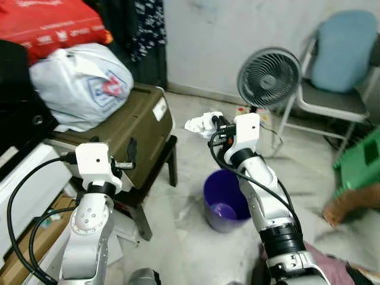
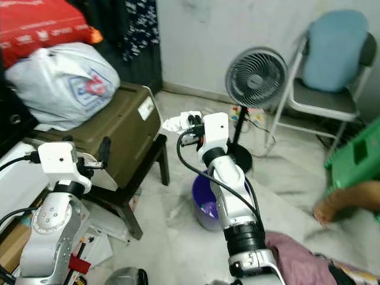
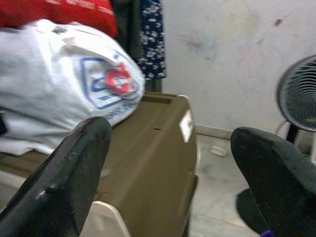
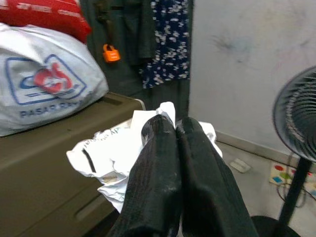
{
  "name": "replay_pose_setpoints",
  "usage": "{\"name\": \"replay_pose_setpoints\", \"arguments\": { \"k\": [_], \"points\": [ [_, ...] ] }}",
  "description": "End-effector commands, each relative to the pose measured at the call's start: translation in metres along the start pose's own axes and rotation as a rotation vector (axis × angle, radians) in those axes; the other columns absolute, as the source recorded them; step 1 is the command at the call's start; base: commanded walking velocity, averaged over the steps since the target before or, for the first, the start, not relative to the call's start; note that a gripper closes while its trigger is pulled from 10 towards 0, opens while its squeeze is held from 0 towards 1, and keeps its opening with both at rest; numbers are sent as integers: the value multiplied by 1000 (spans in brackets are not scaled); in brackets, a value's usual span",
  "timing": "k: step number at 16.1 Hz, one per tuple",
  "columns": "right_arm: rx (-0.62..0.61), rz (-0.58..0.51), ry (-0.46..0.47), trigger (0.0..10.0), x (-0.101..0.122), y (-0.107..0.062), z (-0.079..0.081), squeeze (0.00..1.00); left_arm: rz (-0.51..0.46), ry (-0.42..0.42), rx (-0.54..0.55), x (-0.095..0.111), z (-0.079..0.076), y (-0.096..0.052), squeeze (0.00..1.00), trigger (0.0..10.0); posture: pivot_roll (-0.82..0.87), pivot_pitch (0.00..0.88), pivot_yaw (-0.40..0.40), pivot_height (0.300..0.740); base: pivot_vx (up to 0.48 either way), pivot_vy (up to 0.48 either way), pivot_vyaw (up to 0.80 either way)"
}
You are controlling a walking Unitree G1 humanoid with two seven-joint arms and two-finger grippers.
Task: Clean up the room
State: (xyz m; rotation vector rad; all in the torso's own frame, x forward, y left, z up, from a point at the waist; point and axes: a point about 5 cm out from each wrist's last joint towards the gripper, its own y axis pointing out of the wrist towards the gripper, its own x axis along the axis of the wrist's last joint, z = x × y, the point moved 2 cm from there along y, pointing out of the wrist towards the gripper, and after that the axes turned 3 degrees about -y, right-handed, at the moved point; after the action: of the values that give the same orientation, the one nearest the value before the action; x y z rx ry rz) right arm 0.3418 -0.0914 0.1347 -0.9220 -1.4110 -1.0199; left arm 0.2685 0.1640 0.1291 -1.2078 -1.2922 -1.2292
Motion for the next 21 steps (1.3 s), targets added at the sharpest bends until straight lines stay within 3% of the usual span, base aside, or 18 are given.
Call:
{"name": "replay_pose_setpoints", "arguments": {
  "k": [1,3,10,16,21],
  "points": [
    [-15,-8,3,10000,3,1,-4,0,-19,1,8,5,2,-1,0,10000,-46,0,-14,740,0,0,0],
    [-15,-7,8,10000,3,2,-4,0,-22,-2,-1,5,1,-1,0,10000,-46,0,-14,740,0,0,0],
    [-19,10,25,10000,1,3,-4,0,-20,-17,-8,4,0,-1,0,10000,-46,0,-14,740,0,0,-767],
    [-18,9,25,10000,1,3,-3,0,-27,-23,-24,5,-2,-1,0,10000,-44,0,-11,740,0,90,0],
    [-18,10,24,10000,1,4,-3,0,-27,-22,-34,5,-3,-1,0,10000,-44,0,-13,740,287,313,0]
  ]
}}
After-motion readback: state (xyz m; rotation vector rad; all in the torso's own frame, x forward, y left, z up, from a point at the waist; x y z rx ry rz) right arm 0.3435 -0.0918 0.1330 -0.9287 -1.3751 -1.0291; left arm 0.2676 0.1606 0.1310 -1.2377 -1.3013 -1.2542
